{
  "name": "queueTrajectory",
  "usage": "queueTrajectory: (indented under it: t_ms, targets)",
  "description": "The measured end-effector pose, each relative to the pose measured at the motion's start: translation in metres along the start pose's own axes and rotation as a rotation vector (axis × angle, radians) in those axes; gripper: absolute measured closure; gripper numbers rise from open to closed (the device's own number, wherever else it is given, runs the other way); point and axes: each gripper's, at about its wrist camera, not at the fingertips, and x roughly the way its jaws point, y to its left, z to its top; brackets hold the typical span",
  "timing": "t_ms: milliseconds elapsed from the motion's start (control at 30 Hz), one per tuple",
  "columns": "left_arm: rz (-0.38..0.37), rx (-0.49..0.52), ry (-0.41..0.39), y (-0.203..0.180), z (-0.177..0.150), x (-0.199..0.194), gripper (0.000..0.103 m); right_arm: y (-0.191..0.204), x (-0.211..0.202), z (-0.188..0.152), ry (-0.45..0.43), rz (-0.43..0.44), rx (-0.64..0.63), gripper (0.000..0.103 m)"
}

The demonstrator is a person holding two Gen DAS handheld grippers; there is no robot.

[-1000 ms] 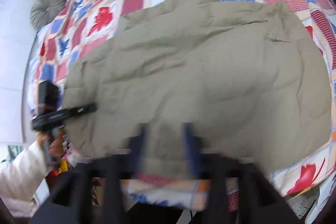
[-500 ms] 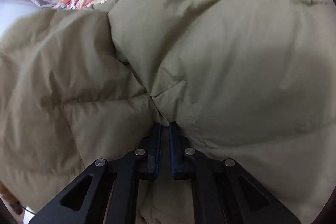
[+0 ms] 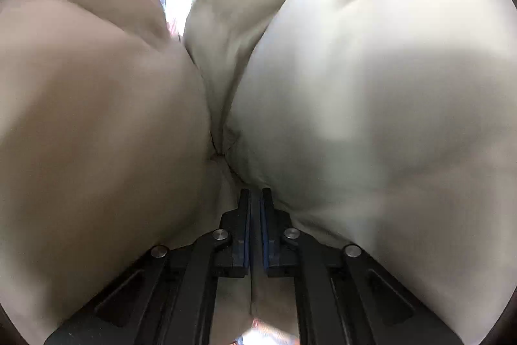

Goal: Fold large clothes

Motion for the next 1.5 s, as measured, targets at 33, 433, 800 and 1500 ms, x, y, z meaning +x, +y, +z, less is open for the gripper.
queueTrajectory:
  t_ms: [33,433,800,1500]
  targets:
    - [-0.019,0.024,0.017,-0.005,0.000,0.008,0.030,-0.005,-0.012,-0.001,-0.016,-0.001,0.008,0.097]
    - [-0.141,0.014,0.106,0.016,0.029,0.122,0.030,-0.062,-0.108,-0.032,-0.115,-0.105,0.097,0.054]
    - [-0.063,0.072,0.127,-0.005,0.040,0.142,0.030,-0.034,-0.161,-0.072,-0.150,0.147,-0.024,0.033]
    - [0.349,0.064,-0.344,0.058,0.070,0.048,0.030,0.009,-0.142,-0.036,-0.203,-0.268,-0.175,0.090]
